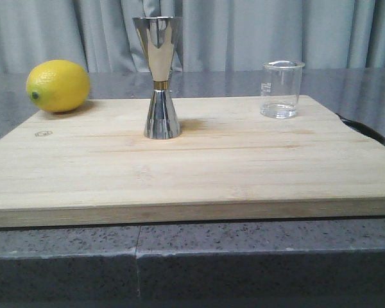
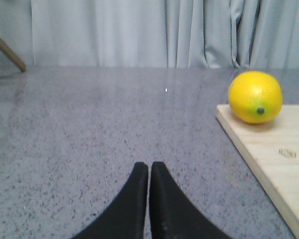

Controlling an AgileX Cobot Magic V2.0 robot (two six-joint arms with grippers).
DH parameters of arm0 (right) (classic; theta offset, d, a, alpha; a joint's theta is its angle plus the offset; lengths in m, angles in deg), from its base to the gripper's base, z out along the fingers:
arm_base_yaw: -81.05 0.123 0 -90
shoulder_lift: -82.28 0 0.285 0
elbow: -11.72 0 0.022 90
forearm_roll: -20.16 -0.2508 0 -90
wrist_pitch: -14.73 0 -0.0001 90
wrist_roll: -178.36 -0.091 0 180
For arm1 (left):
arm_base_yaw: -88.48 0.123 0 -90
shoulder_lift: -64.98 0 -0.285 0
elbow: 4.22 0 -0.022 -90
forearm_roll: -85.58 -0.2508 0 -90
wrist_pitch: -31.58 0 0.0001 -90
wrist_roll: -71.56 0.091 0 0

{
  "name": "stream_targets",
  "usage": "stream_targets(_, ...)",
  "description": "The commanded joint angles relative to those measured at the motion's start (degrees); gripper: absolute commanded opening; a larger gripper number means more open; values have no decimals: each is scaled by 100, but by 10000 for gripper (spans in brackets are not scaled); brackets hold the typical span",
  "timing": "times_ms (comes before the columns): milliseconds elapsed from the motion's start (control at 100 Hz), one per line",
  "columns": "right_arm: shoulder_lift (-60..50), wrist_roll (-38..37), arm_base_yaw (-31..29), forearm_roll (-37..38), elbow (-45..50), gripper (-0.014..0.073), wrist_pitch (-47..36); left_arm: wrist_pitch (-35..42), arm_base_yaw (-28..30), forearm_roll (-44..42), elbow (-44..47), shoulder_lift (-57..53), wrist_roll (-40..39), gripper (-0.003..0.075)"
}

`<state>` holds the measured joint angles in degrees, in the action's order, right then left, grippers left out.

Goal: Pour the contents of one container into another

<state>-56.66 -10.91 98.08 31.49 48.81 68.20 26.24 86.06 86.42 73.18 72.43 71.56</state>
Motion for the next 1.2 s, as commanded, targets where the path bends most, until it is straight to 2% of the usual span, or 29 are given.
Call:
stream_targets(0, 13, 21, -25, 138, -135, -71, -357, 775, 16, 52, 31, -150, 0, -19)
stream_targets(810, -180, 21, -107, 161, -124, -71, -357, 776, 16, 52, 31, -150, 0, -19)
stream_targets(970, -1055, 21, -810, 127, 284, -71, -1248, 776, 16, 52, 31, -150, 0, -19)
stream_targets(1070, -1783, -19, -1341, -67, 891, -71, -2135, 776, 16, 52, 31, -150, 0, -19)
stream_targets(1190, -2469, -19, -1694, -363, 1669, -71, -3004, 776, 16, 52, 31, -150, 0, -19)
